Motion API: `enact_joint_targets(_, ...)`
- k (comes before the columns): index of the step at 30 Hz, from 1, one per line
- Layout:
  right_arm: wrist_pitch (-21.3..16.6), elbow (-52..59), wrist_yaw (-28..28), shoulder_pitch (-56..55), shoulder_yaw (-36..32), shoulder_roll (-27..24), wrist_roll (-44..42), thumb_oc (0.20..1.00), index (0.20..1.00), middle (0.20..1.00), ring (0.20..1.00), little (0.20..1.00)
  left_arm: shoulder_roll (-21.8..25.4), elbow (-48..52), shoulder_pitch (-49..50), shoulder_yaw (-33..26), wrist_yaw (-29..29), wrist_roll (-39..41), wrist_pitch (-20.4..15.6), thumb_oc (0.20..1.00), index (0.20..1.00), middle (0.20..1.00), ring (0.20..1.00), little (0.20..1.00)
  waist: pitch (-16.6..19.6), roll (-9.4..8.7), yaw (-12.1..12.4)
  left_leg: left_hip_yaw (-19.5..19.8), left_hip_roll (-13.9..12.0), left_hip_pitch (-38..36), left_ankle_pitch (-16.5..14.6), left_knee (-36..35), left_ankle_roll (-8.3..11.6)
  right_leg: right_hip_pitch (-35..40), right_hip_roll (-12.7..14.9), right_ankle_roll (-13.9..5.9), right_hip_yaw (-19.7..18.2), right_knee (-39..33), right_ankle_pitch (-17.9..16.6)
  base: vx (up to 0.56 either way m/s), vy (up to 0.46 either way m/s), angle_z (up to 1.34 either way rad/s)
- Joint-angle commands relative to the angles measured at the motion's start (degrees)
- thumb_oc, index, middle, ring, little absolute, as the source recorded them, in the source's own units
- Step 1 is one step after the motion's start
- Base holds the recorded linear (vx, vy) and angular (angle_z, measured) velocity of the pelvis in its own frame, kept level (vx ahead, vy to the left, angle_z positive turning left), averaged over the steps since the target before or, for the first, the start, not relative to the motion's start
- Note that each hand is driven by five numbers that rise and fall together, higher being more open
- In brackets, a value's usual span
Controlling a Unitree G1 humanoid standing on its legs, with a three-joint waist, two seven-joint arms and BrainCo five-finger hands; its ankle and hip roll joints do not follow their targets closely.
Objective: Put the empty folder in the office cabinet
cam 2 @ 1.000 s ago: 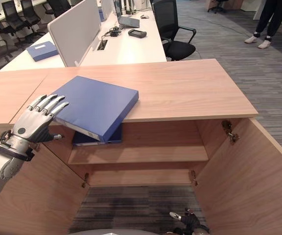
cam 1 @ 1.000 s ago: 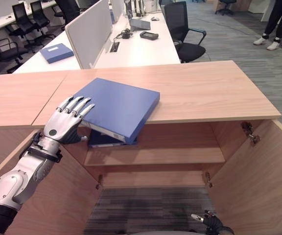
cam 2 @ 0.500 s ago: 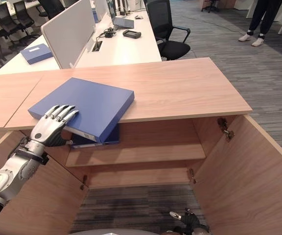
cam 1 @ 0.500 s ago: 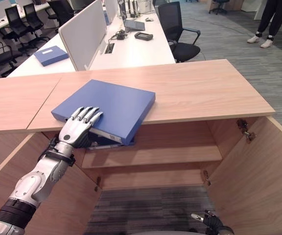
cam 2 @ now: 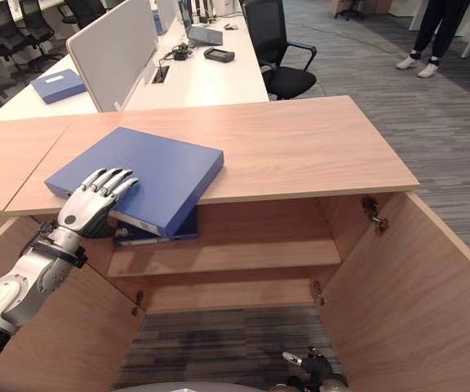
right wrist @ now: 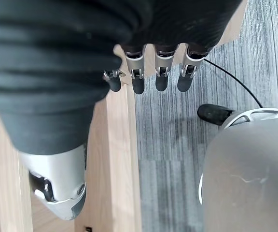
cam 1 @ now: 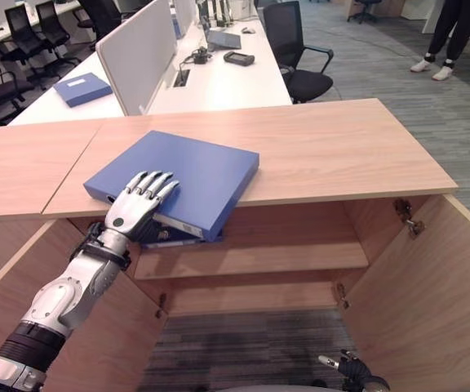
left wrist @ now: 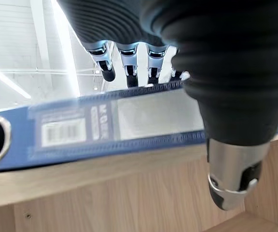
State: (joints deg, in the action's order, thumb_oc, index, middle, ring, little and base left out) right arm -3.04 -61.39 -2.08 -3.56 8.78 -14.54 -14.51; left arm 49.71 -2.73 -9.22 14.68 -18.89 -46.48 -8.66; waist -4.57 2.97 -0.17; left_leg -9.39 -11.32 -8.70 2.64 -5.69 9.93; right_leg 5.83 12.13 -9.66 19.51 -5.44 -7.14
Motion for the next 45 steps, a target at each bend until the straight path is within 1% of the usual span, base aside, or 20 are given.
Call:
enact_joint_targets(1, -0.31, -1.57, 0.04, 4.85, -0.45, 0.63, 0.69, 1.0, 1.0, 1.0, 1.0, 1.0, 2.82, -1.34, -8.31, 1.01, -0.52, 0.36, 0.98, 1.0, 1.0, 1.0, 1.0, 1.0, -2.59, 0.08, -0.07, 2.35, 0.1, -1.87, -4.35, 0.69, 0.59, 4.08, 0.14, -3.16, 0.45, 0.75, 6.34, 0.0, 0.0, 0.0)
enact_joint_targets(12, -0.24, -1.89, 0.01, 4.71, -0.62, 0.84, 0.68, 1.0, 1.0, 1.0, 1.0, 1.0, 2.63, -1.64, -8.85, 1.84, -0.09, 0.37, 1.0, 1.0, 1.0, 1.0, 1.0, 1.0, -2.58, -0.01, -0.24, 2.4, 0.12, -1.85, -4.37, 0.69, 0.45, 3.96, 0.22, -3.14, 0.36, 0.77, 6.33, 0.0, 0.0, 0.0)
enact_joint_targets(25, -0.24, -2.11, -0.21, 4.63, -0.67, 1.29, 0.05, 1.0, 1.0, 1.0, 1.0, 1.0, 0.62, -3.55, -10.08, 3.88, 0.05, -0.2, 1.26, 1.0, 1.0, 1.0, 1.0, 1.0, -2.51, -0.12, -0.76, 1.84, 0.23, -2.04, -4.53, 0.69, 0.35, 3.79, 0.38, -3.35, -0.12, 0.55, 6.18, 0.0, 0.0, -0.01)
enact_joint_targets(26, -0.21, -2.22, -0.26, 4.69, -0.67, 1.26, -0.01, 1.0, 1.0, 1.0, 1.0, 1.0, 0.53, -3.61, -10.14, 3.96, 0.1, -0.15, 1.26, 0.598, 0.598, 0.598, 0.598, 0.598, -2.5, -0.09, -0.77, 1.79, 0.21, -2.04, -4.53, 0.69, 0.38, 3.75, 0.44, -3.36, -0.14, 0.49, 6.12, -0.01, 0.005, -0.05)
enact_joint_targets(27, -0.21, -2.23, -0.26, 4.7, -0.68, 1.25, -0.02, 1.0, 1.0, 1.0, 1.0, 1.0, 0.52, -3.63, -10.16, 3.98, 0.09, -0.14, 1.26, 0.426, 0.426, 0.426, 0.426, 0.426, -2.49, -0.09, -0.75, 1.77, 0.2, -2.03, -4.53, 0.69, 0.38, 3.73, 0.44, -3.36, -0.16, 0.48, 6.11, -0.01, 0.001, -0.07)
enact_joint_targets(28, -0.19, -2.37, -0.27, 4.67, -0.72, 1.28, -0.03, 1.0, 1.0, 1.0, 1.0, 1.0, 0.5, -3.66, -10.13, 3.99, 0.13, -0.15, 1.23, 0.2, 0.2, 0.2, 0.2, 0.2, -2.46, -0.09, -0.68, 1.72, 0.21, -2.03, -4.54, 0.69, 0.37, 3.67, 0.46, -3.37, -0.19, 0.47, 6.08, -0.01, 0.001, -0.09)
enact_joint_targets(45, -0.16, -2.37, -0.66, 4.85, -0.99, 1.57, -0.47, 1.0, 1.0, 1.0, 1.0, 1.0, -0.31, -3.95, -9.31, 3.43, -0.34, 0.33, 1.71, 0.2, 0.2, 0.2, 0.2, 0.2, -2.35, -0.27, -0.59, 1.69, 0.06, -2.02, -4.43, 0.69, 0.42, 3.75, 0.16, -3.17, -0.21, 0.64, 6.2, 0.0, -0.001, -0.01)
